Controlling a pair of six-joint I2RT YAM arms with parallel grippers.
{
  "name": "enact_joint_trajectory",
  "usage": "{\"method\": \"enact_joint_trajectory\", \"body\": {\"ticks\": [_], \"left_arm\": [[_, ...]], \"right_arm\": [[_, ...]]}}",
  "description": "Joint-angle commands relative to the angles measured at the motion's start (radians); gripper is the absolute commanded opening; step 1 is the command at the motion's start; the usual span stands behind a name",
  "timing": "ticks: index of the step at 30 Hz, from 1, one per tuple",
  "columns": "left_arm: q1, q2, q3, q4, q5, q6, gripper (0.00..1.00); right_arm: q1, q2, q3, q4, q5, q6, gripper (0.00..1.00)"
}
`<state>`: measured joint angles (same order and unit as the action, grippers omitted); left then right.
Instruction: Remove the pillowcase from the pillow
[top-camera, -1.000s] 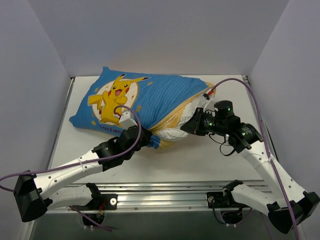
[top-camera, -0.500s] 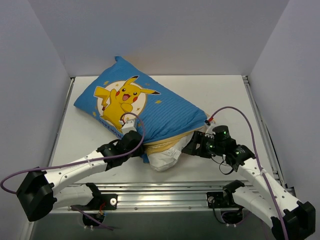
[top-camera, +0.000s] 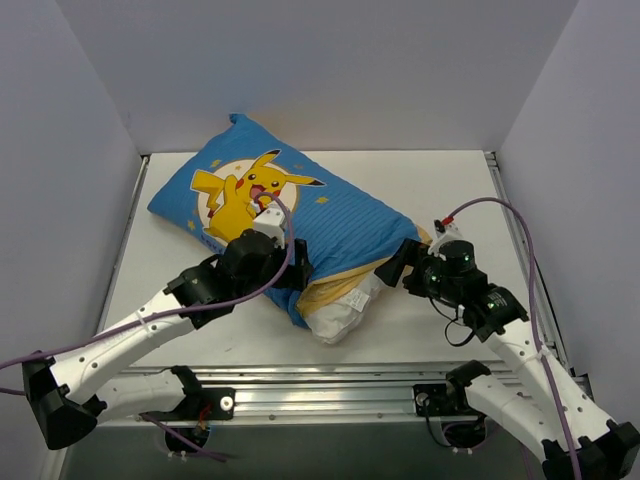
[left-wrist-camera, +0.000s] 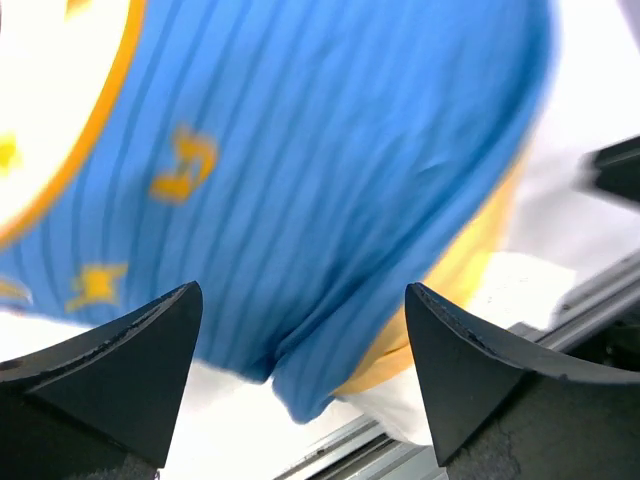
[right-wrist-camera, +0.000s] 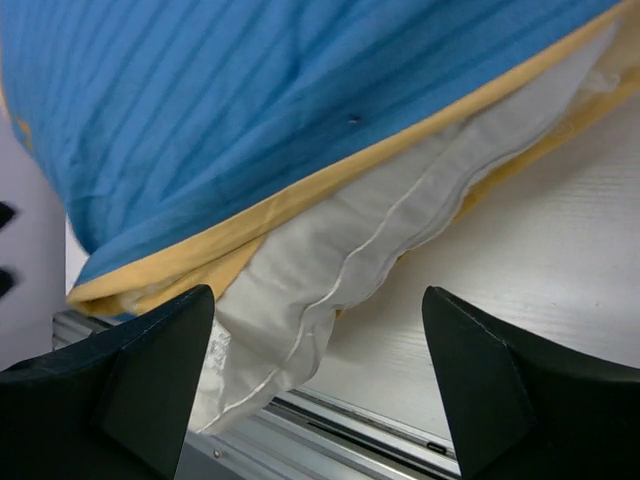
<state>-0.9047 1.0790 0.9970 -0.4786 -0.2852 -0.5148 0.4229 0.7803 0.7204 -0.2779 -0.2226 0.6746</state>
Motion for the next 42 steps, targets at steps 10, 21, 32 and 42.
{"method": "enact_joint_trajectory", "body": {"ticks": [10,21,32,42], "left_arm": [[-0.189,0.511,0.540,0.040,0.093,0.511,0.91],[-0.189,0.855,0.830,-0.020,0.032,0.671,0.84],[-0.094,0.889,0.836,0.000,0.058,0.610,0.03],[-0.062,0.874,0.828,0.023,0.100,0.553,0.02]], "right_arm": [[-0.193,0.043,-0.134,0.193,-0.010,0.108,0.78],[-0.323,0.079,-0.223,0.327,-0.159,0.126,0.77],[-0.322,0.192,-0.291,0.586,-0.307,0.138,0.87],[-0.266,0.376,-0.237,0.778,-0.328,0.157,0.92]]}}
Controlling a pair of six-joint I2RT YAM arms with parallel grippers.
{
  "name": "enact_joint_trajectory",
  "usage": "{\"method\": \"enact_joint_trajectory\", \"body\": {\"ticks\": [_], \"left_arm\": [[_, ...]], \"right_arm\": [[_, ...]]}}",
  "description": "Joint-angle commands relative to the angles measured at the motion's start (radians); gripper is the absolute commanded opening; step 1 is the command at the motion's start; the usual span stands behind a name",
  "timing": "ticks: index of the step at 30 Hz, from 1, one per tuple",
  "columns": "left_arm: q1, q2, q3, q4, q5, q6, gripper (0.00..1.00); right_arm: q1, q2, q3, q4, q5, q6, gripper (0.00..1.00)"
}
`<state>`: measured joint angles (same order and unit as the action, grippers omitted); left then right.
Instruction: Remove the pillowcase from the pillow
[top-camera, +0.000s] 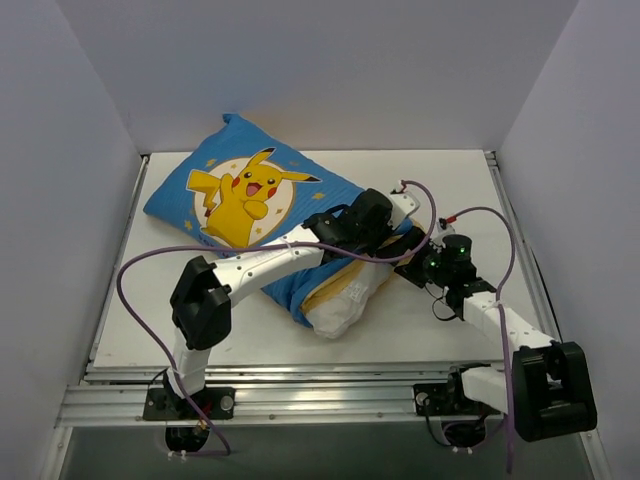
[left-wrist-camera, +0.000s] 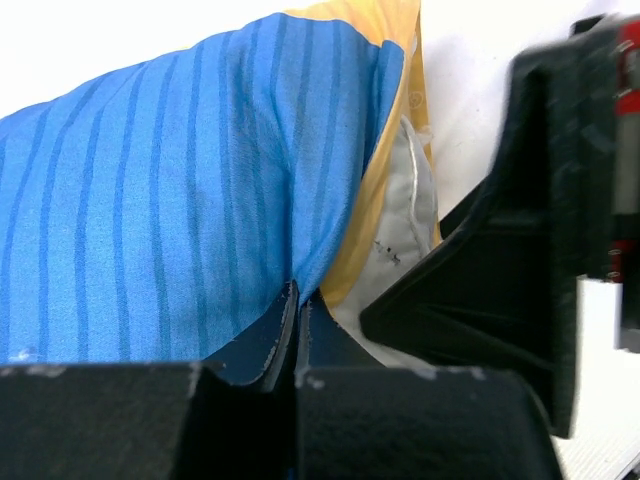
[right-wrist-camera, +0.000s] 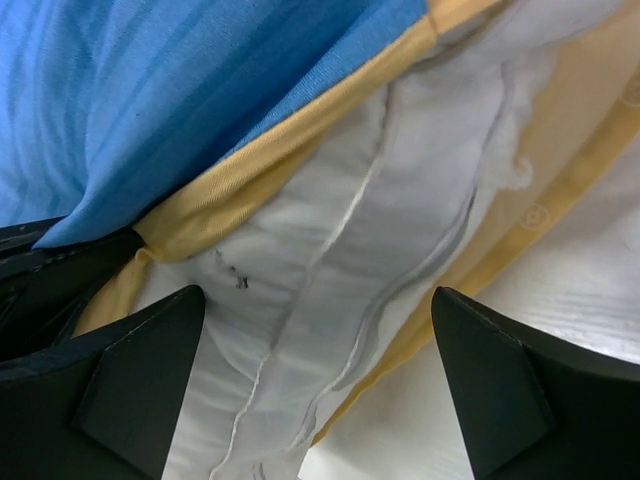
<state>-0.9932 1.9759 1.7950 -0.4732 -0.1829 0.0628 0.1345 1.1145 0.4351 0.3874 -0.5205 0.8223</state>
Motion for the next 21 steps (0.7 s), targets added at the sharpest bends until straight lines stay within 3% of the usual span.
{"method": "enact_joint_trajectory", "body": {"ticks": [1,6,8,9,10,11,12,14,21], "left_arm": [[0.028,-0.025,0.029,0.019,-0.004,-0.026,0.02],[0.051,-0.028,0.024,0.022,0.006,-0.043,0.02],[0.060,-0.031,0.018,0.024,0.000,-0.044,0.02],[0.074,-0.031,0.018,0.027,-0.006,-0.050,0.02],[0.083,-0.031,0.017,0.027,-0.012,-0.050,0.02],[0.096,-0.032,0.020,0.027,-0.023,-0.050,0.02],[0.117,-0.034,0.021,0.027,-0.033,-0.050,0.02],[0.139,-0.041,0.027,0.025,-0.065,-0.050,0.02],[0.264,-0.074,0.053,-0.016,-0.314,-0.119,0.02]], "right_arm": [[0.037,0.054,0.053,0.139,-0.026,0.014,0.93],[0.077,0.186,0.067,0.272,-0.026,0.028,0.96],[0.100,0.229,0.076,0.350,-0.044,0.031,0.73],[0.108,0.249,0.089,0.364,-0.061,0.031,0.55],[0.115,0.281,0.103,0.369,-0.090,0.029,0.19],[0.131,0.288,0.129,0.367,-0.101,0.021,0.05],[0.134,0.274,0.140,0.345,-0.110,0.020,0.00],[0.136,0.228,0.166,0.315,-0.144,0.023,0.00],[0.079,-0.108,0.324,-0.123,-0.233,-0.054,0.00]]}}
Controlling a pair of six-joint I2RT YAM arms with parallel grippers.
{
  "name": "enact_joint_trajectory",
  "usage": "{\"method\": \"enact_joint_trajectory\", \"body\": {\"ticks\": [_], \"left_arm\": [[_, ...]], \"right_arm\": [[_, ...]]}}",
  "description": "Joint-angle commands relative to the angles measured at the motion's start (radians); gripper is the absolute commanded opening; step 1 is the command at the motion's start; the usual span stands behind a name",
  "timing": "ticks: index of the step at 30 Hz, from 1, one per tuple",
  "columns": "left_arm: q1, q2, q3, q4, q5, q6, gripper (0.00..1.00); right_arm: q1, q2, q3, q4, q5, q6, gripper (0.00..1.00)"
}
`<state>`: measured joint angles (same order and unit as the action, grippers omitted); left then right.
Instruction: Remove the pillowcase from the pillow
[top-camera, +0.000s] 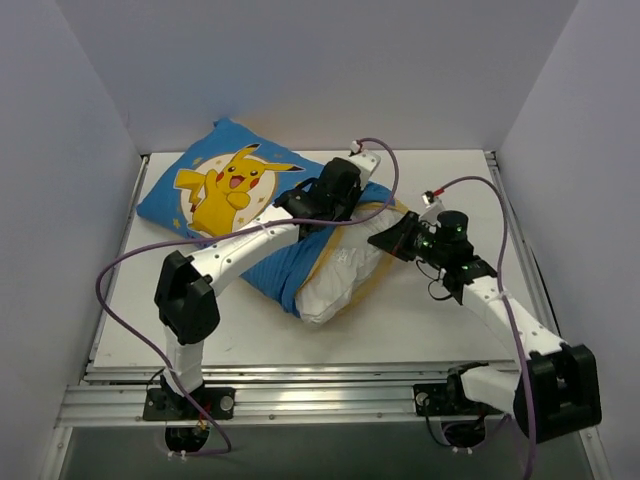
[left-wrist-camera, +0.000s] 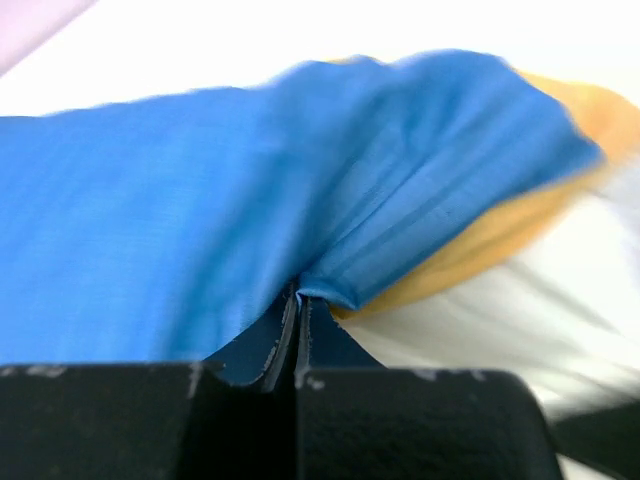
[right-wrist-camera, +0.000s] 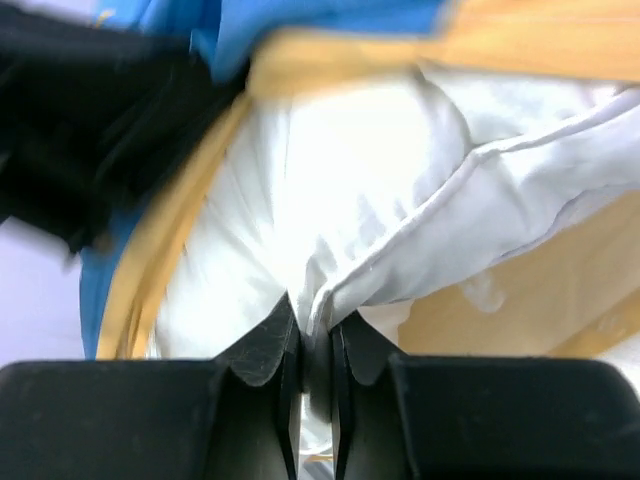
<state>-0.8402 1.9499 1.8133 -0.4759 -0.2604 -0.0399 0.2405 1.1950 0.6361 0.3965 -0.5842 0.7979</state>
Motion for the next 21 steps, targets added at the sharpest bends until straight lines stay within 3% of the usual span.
{"method": "enact_joint_trajectory", "body": {"ticks": [1,4,10,14,18,21], "left_arm": [[0.124,-0.051,0.035,-0.018,-0.300,-0.018,0.02],[0.159,-0.063,0.035,-0.035,-0.414,-0.020,0.02],[0.197,-0.059,0.006,-0.066,-0.459,-0.055,0.02],[0.188,-0.095,-0.092,-0.023,-0.317,-0.092,0.02],[0.184,-0.146,-0.232,0.036,-0.404,-0.127,0.02],[0.211,-0.157,-0.256,0.014,-0.357,-0.121,0.02]], "right_arm": [[-0.053,-0.213,0.134,-0.165,-0.183,-0.037,0.00],[-0.079,-0.291,0.169,-0.287,-0.230,-0.069,0.00],[-0.081,-0.380,0.154,-0.439,-0.270,-0.112,0.00],[-0.078,-0.420,0.151,-0.516,-0.293,-0.187,0.00],[-0.075,-0.437,0.218,-0.739,-0.327,-0.342,0.00],[-0.078,-0.466,0.272,-0.873,-0.226,-0.403,0.00]]}}
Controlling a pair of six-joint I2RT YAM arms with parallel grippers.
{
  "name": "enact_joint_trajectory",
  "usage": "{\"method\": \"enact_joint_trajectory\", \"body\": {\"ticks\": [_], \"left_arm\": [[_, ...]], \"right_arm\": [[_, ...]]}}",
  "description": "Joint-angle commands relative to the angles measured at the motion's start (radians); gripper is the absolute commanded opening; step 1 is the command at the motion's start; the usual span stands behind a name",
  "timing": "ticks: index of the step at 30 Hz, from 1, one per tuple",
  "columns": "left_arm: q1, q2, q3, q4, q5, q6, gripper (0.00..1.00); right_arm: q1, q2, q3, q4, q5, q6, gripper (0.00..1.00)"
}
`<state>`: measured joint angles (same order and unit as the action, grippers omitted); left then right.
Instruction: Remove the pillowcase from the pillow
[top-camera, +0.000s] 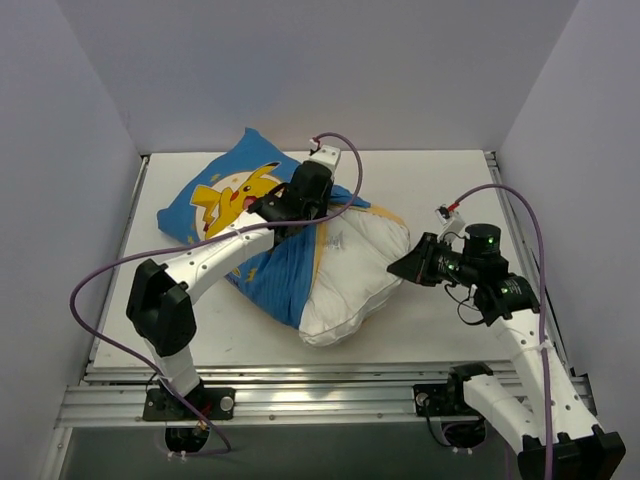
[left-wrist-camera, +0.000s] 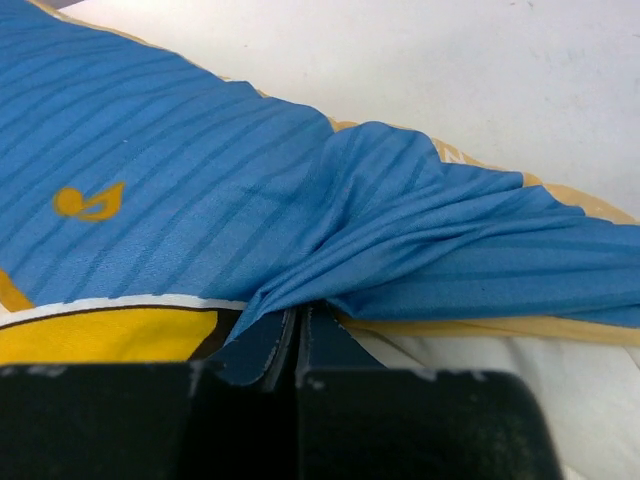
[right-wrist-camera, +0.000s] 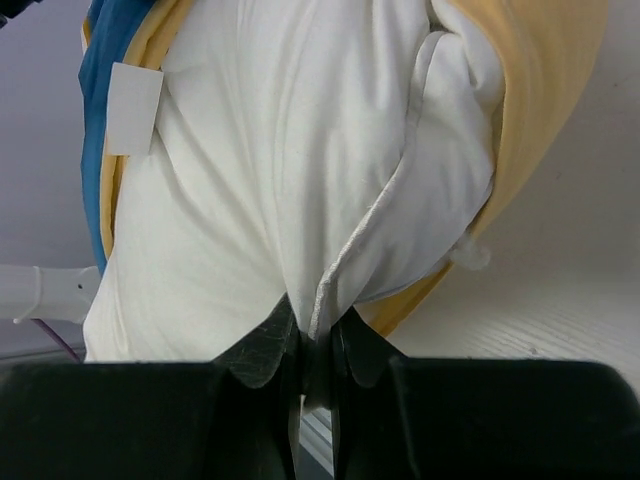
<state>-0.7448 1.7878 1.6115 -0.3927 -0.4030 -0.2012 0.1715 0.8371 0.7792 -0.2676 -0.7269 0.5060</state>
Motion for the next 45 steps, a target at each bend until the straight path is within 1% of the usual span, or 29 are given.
{"method": "enact_joint_trajectory", "body": {"ticks": [1,2,3,4,6,7,8,9,11,12,14,16,18,19,21,22,24,26,28,29,30,32,33,34,35,37,38,41,45], "left_arm": [[0.113,-0.026,-0.071,-0.051,-0.183,0.055,0.02],[0.108,-0.047,-0.091,0.000,-0.140,0.068,0.02],[0.102,-0.069,-0.137,0.027,-0.040,0.066,0.02],[0.084,-0.103,-0.157,0.072,0.005,0.048,0.03],[0.056,-0.125,-0.195,0.104,0.087,0.025,0.07],[0.039,-0.136,-0.202,0.115,0.154,0.019,0.12],[0.000,-0.139,-0.205,0.129,0.174,0.005,0.17],[-0.019,-0.143,-0.205,0.129,0.185,-0.007,0.33],[-0.068,-0.183,-0.216,0.156,0.197,-0.050,0.50],[-0.080,-0.205,-0.226,0.169,0.199,-0.069,0.70],[-0.103,-0.275,-0.242,0.169,0.196,-0.107,0.84],[-0.108,-0.345,-0.245,0.137,0.187,-0.119,0.94],[-0.111,-0.398,-0.255,0.060,0.146,-0.112,0.96],[-0.111,-0.459,-0.265,0.036,0.127,-0.109,0.96],[-0.113,-0.522,-0.303,-0.038,0.093,-0.083,0.97],[-0.114,-0.572,-0.314,-0.087,0.098,-0.073,0.97],[-0.119,-0.610,-0.349,-0.142,0.130,-0.067,0.97],[-0.131,-0.652,-0.387,-0.187,0.176,-0.105,0.96],[-0.157,-0.686,-0.468,-0.181,0.225,-0.153,0.96],[-0.174,-0.695,-0.496,-0.172,0.231,-0.211,0.95],[-0.191,-0.702,-0.546,-0.160,0.233,-0.240,0.93],[-0.252,-0.708,-0.585,-0.117,0.222,-0.297,0.92],[-0.275,-0.703,-0.599,-0.107,0.208,-0.309,0.92],[-0.295,-0.691,-0.617,-0.095,0.176,-0.323,0.92],[-0.326,-0.685,-0.622,-0.089,0.168,-0.326,0.91],[-0.344,-0.656,-0.625,-0.072,0.164,-0.342,0.91],[-0.361,-0.647,-0.624,-0.061,0.170,-0.345,0.91],[-0.398,-0.599,-0.613,-0.011,0.188,-0.353,0.91],[-0.429,-0.503,-0.593,0.020,0.196,-0.351,0.91]], "right_arm": [[-0.009,-0.109,0.127,-0.231,-0.057,-0.116,0.00],[-0.009,-0.099,0.118,-0.249,-0.005,-0.121,0.00],[-0.007,-0.095,0.086,-0.248,0.019,-0.121,0.00],[-0.007,-0.090,0.068,-0.236,0.035,-0.115,0.00],[-0.006,-0.084,0.014,-0.159,0.064,-0.072,0.00],[-0.007,-0.082,-0.003,-0.124,0.079,-0.049,0.00],[-0.007,-0.073,-0.020,-0.052,0.093,-0.026,0.00],[-0.007,-0.064,-0.049,-0.021,0.118,0.000,0.00],[-0.004,-0.032,-0.076,0.069,0.144,0.058,0.00],[-0.006,-0.020,-0.090,0.091,0.190,0.068,0.00],[-0.004,0.019,-0.124,0.154,0.237,0.080,0.00],[-0.007,0.052,-0.138,0.192,0.270,0.083,0.00],[-0.007,0.105,-0.136,0.241,0.271,0.086,0.00],[-0.007,0.121,-0.130,0.254,0.274,0.089,0.00],[-0.009,0.167,-0.106,0.258,0.287,0.082,0.00],[-0.007,0.181,-0.097,0.266,0.302,0.078,0.00],[-0.013,0.229,-0.066,0.294,0.326,0.063,0.00],[-0.015,0.284,-0.038,0.294,0.369,0.052,0.01],[-0.020,0.319,0.011,0.283,0.388,0.034,0.07],[-0.021,0.345,0.031,0.272,0.406,0.029,0.11],[-0.021,0.352,0.061,0.239,0.409,0.026,0.23],[-0.023,0.336,0.074,0.213,0.400,0.013,0.34],[-0.023,0.326,0.074,0.203,0.386,0.009,0.46],[-0.021,0.301,0.065,0.173,0.382,0.000,0.52],[-0.023,0.287,0.058,0.153,0.377,-0.003,0.64],[-0.023,0.232,0.022,0.102,0.356,-0.012,0.74],[-0.021,0.209,0.008,0.084,0.353,-0.012,0.82],[-0.021,0.105,-0.040,0.007,0.337,-0.018,0.91],[-0.018,0.004,-0.052,-0.094,0.279,-0.034,0.95]]}}
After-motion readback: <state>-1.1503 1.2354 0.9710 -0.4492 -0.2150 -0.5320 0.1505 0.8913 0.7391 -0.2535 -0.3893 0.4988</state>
